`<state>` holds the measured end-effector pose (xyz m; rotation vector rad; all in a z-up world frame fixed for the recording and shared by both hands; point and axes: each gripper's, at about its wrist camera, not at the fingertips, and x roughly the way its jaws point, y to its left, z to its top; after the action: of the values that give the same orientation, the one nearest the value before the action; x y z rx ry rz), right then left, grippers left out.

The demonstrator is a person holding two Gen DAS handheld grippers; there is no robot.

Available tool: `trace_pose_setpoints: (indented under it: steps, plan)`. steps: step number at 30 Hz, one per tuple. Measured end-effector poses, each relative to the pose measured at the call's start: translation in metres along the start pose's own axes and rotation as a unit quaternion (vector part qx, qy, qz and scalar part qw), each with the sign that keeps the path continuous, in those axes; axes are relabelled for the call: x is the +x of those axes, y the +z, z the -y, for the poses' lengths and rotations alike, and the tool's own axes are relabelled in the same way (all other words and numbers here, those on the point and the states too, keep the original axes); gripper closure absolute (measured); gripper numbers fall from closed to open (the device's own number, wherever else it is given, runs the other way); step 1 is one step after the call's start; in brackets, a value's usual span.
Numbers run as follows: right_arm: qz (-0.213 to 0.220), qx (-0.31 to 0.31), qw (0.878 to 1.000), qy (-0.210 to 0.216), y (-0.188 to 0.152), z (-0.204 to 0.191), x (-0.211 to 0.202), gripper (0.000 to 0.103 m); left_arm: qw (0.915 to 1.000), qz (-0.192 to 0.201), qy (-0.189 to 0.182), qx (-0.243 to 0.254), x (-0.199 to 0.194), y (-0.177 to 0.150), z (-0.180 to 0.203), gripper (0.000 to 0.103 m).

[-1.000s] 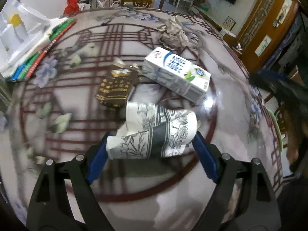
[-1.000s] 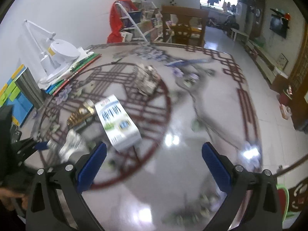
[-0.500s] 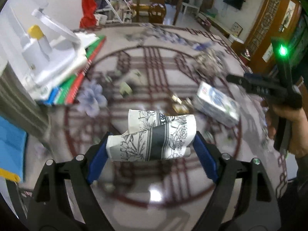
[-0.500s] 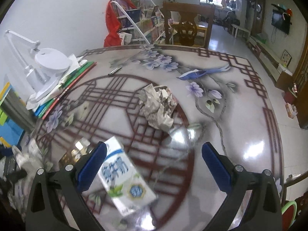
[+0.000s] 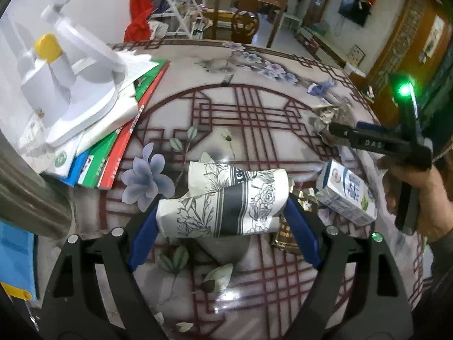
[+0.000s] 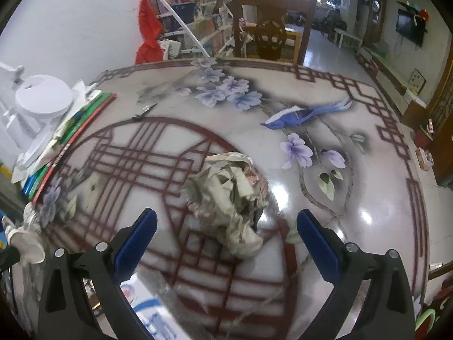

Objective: Collect trash
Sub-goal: 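Close the right tool on the crumpled silver paper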

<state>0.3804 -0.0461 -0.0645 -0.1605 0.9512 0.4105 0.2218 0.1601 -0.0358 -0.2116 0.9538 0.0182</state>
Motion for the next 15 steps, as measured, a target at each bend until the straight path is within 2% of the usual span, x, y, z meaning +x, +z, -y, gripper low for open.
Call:
trace_pose_setpoints:
  steps: [2,4,5,6,15]
  plan:
    - [-0.008,0.000,1.000,-0.003,0.001,0.001,0.007,0.012,1.0000,0.004,0.005,0.000,0.000,0.001,-0.002,0.022]
    - [-0.019,-0.008,1.000,-0.012,0.000,0.002,0.013,0.031,1.0000,0.002,0.004,0.001,0.002,0.001,-0.002,0.022]
    - [-0.024,-0.012,1.000,-0.014,0.000,0.001,0.016,0.054,1.0000,0.000,0.004,0.001,0.003,0.001,-0.002,0.022]
    - [-0.029,-0.016,0.999,-0.014,-0.002,0.001,0.018,0.061,1.0000,-0.001,0.005,0.002,0.004,0.001,-0.002,0.022]
    - [-0.012,-0.025,0.999,-0.018,-0.021,-0.001,-0.012,0.064,1.0000,-0.002,0.008,0.002,0.005,-0.003,0.002,0.022]
